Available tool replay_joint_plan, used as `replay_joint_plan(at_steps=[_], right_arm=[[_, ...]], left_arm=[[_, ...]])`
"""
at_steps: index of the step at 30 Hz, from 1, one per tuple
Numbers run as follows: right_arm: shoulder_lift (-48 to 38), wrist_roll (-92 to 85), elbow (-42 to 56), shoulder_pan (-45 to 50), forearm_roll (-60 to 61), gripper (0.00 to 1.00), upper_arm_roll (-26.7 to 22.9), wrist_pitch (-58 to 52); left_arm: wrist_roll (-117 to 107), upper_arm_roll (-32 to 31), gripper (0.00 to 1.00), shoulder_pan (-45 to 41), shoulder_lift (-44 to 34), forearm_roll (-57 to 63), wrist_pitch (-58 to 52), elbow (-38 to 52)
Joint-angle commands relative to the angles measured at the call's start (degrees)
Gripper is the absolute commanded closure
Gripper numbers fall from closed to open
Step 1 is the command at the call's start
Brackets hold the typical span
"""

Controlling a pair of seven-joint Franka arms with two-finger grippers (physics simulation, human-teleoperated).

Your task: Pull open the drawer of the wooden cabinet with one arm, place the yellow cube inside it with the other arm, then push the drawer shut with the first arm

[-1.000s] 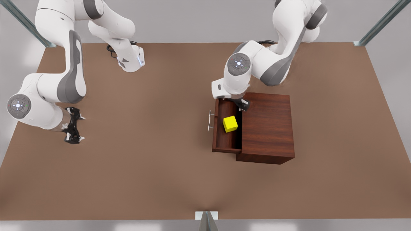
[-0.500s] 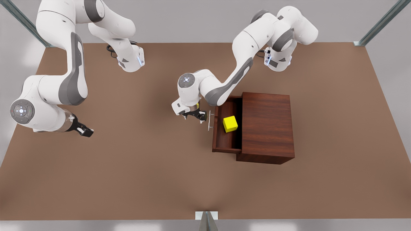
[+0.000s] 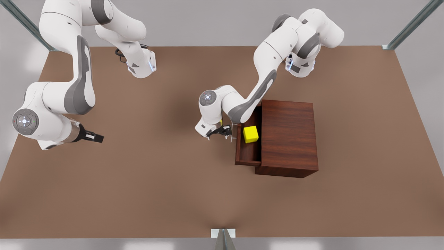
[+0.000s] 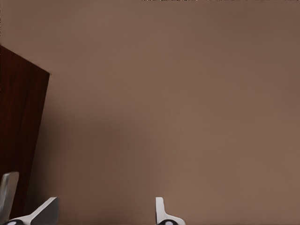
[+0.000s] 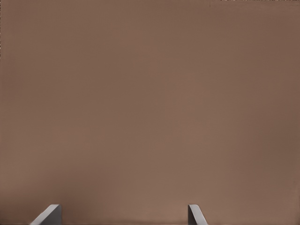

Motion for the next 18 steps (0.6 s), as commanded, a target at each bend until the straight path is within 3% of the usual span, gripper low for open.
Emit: replay_joint_plan(at_steps=[1,18], right_arm=[[-0.02,-12.70,0.03,0.00,-0.09,0.00,0.00,-0.07],[0.07,-12.44,0.03,0.09,-0.35,0.00,0.00,-0.07]], left_arm=[[-10.75,0.10,0.00,0.05,-0.18,0.16,-0.45,-0.01],[-1.08,3.26,0.00,2.51,-1.50,0.08,-5.55,-1.76]])
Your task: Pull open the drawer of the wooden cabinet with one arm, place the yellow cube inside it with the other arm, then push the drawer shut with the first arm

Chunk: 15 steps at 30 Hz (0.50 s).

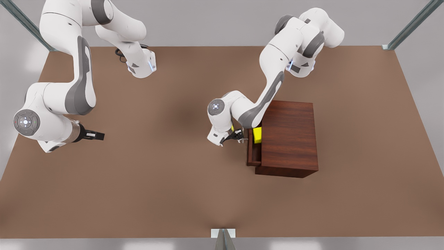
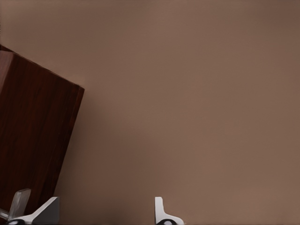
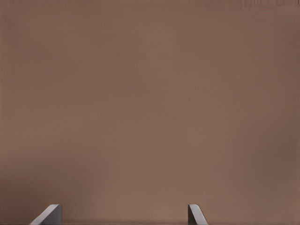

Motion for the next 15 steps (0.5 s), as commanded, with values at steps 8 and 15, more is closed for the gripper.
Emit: replay_joint_plan(at_steps=[8,15], right_arm=[[-0.06,-4.70,0.11,-0.18,-0.08,0.00,0.00,-1.86],[0.21,-4.61,0.11,-0.09,-0.08,0.00,0.00,-1.86]], left_arm=[[5.79,0.12,0.00,2.98,-0.33,0.06,-3.16,-0.04],[9.83,0.74,0.00,5.00,-0.59,0.07,-3.43,0.04]])
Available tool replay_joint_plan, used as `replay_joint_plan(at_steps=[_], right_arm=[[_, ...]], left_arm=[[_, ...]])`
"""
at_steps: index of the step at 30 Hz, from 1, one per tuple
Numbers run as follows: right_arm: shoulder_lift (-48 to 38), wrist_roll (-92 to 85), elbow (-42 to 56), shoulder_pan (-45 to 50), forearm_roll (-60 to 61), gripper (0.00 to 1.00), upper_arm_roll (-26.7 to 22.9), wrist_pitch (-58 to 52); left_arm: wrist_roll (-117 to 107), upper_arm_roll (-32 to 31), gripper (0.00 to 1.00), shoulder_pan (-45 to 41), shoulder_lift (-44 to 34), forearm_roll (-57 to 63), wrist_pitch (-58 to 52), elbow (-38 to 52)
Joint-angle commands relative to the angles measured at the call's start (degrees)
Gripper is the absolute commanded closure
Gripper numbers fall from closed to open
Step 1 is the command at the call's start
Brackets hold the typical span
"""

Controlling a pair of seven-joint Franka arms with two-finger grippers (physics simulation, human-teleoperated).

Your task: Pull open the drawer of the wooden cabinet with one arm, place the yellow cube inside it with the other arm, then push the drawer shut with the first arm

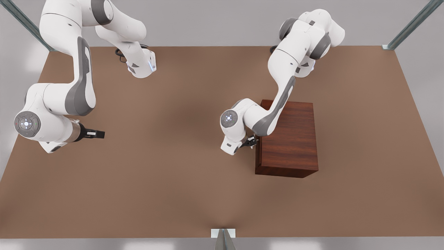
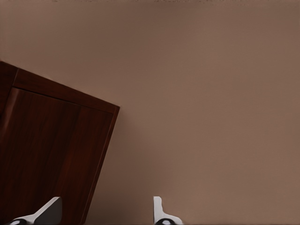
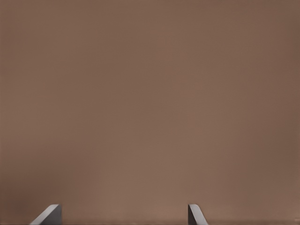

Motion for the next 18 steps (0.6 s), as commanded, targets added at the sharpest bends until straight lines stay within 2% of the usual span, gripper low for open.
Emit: replay_joint_plan(at_steps=[1,3,5,6,7,8,10,12,13,14,16,18], right_arm=[[-0.07,-1.97,0.03,0.00,0.02,0.00,0.00,-0.26],[-0.07,-1.97,0.03,-0.09,0.02,0.00,0.00,-0.26],[-0.07,-1.97,0.03,0.00,0.02,0.00,0.00,-0.26],[-0.07,-1.97,0.03,-0.09,0.02,0.00,0.00,-0.26],[-0.07,-1.97,0.03,-0.09,0.02,0.00,0.00,-0.26],[-0.07,-1.97,0.03,-0.09,0.02,0.00,0.00,-0.26],[-0.07,-1.97,0.03,-0.09,0.02,0.00,0.00,-0.26],[-0.07,-1.97,0.03,0.00,0.02,0.00,0.00,-0.26],[-0.07,-1.97,0.03,-0.09,0.02,0.00,0.00,-0.26],[-0.07,-1.97,0.03,0.00,0.02,0.00,0.00,-0.26],[-0.07,-1.97,0.03,-0.09,0.02,0.00,0.00,-0.26],[-0.07,-1.97,0.03,0.00,0.02,0.00,0.00,-0.26]], left_arm=[[6.24,0.25,0.00,0.20,-0.15,-0.10,-0.65,0.42],[6.59,0.34,0.00,0.55,-2.52,-0.98,-5.13,0.77],[6.59,0.25,0.00,0.46,-2.79,-0.72,-5.57,0.68],[6.50,0.34,0.00,1.33,-5.50,-3.25,-5.74,0.86],[11.83,0.25,0.00,5.64,-11.39,-11.07,-11.51,0.86],[20.88,0.34,0.00,8.63,-16.05,-13.54,-18.46,0.77],[49.85,0.34,0.00,21.35,-20.36,-22.05,-26.22,-0.02],[60.99,0.60,0.00,29.81,-22.90,-25.51,-26.93,-2.20],[61.08,1.65,0.00,30.26,-35.52,-24.72,-13.37,-19.11],[60.91,2.00,0.00,30.17,-37.42,-23.14,-11.10,-21.12],[58.53,1.48,0.00,27.19,-34.61,-16.99,-12.86,-14.17],[54.49,2.09,0.00,26.83,-34.52,-19.00,-14.88,-13.64]])
